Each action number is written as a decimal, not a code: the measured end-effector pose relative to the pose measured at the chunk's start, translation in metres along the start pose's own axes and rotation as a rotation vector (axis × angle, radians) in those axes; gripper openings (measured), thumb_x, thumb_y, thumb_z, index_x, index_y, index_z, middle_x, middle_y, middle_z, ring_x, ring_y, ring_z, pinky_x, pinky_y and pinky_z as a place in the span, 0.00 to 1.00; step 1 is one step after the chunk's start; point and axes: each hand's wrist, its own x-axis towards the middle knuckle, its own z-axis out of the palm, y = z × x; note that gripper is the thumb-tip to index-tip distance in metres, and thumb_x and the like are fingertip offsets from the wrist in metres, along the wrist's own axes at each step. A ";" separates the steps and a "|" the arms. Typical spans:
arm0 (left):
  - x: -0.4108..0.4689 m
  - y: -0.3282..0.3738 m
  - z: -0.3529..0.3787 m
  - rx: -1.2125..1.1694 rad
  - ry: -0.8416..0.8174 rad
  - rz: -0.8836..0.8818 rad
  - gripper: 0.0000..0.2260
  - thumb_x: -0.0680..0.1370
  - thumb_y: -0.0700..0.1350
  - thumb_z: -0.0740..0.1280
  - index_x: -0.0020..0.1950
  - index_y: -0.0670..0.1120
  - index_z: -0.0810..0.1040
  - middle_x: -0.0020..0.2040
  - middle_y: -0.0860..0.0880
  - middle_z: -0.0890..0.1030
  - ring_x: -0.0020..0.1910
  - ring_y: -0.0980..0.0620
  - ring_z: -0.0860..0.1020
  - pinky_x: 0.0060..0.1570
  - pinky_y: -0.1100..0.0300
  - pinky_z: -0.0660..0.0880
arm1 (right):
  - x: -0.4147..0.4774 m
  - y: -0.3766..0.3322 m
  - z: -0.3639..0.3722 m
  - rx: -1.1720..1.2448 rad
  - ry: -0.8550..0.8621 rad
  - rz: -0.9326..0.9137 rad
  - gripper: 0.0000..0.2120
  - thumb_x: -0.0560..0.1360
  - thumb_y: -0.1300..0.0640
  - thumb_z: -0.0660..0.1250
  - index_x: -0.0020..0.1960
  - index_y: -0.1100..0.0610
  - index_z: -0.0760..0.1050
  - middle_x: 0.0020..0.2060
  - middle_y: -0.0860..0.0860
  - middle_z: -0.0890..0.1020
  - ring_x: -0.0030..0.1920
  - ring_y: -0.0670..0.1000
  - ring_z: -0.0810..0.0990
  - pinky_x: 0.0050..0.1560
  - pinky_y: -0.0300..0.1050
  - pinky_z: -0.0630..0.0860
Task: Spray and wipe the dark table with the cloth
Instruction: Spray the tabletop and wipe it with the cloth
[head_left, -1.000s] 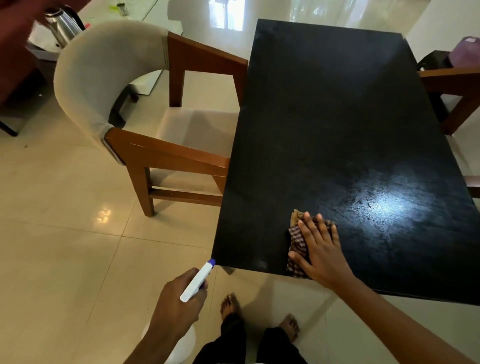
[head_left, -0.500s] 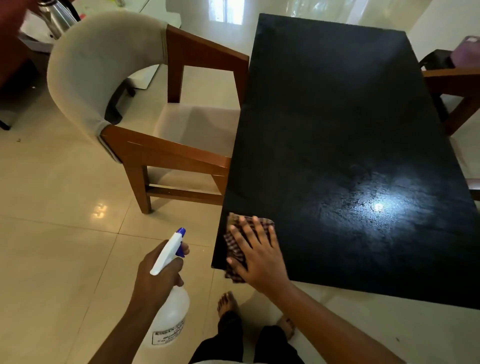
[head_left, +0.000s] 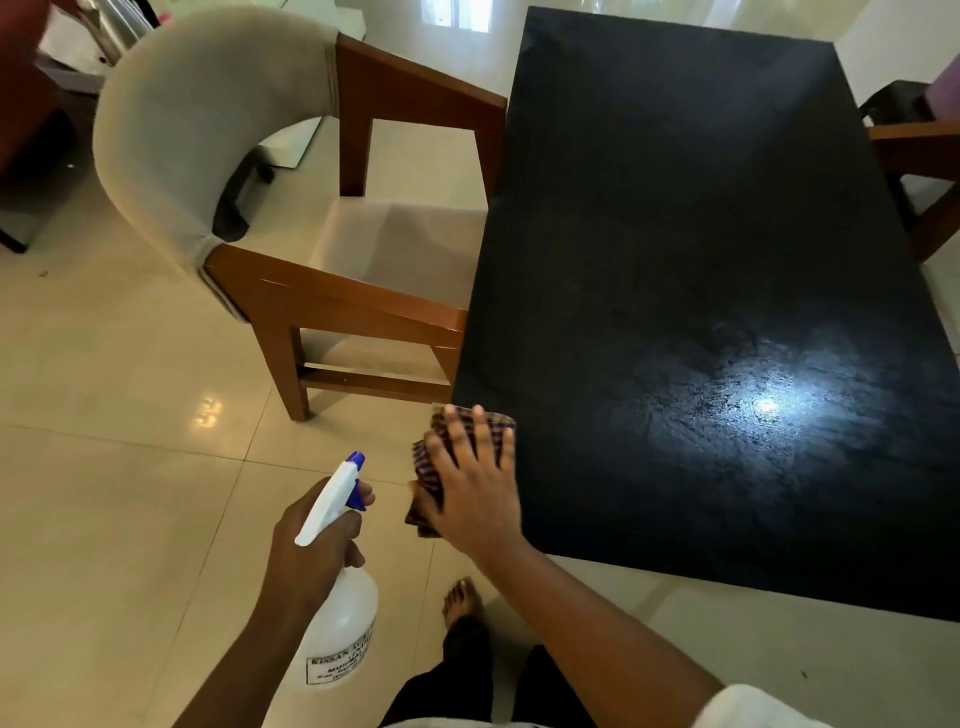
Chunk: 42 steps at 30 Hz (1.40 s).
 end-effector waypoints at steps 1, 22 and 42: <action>0.001 0.001 0.000 -0.003 0.000 0.000 0.17 0.64 0.42 0.61 0.41 0.63 0.80 0.44 0.47 0.82 0.23 0.50 0.74 0.35 0.53 0.75 | 0.004 -0.002 0.001 -0.013 -0.001 -0.017 0.29 0.76 0.34 0.55 0.72 0.48 0.61 0.75 0.53 0.60 0.76 0.61 0.53 0.71 0.68 0.49; 0.025 0.017 0.007 0.011 -0.019 0.044 0.14 0.65 0.43 0.60 0.48 0.50 0.80 0.47 0.48 0.82 0.24 0.51 0.75 0.36 0.59 0.74 | 0.065 0.041 -0.020 0.007 0.037 0.060 0.32 0.76 0.34 0.53 0.75 0.47 0.57 0.76 0.53 0.57 0.76 0.59 0.50 0.72 0.68 0.49; -0.001 0.000 0.010 0.046 0.002 0.055 0.16 0.66 0.42 0.60 0.50 0.53 0.79 0.44 0.52 0.82 0.24 0.51 0.75 0.39 0.55 0.75 | -0.010 0.008 -0.004 0.029 -0.037 -0.172 0.32 0.75 0.35 0.57 0.74 0.48 0.58 0.76 0.53 0.57 0.77 0.59 0.49 0.71 0.69 0.47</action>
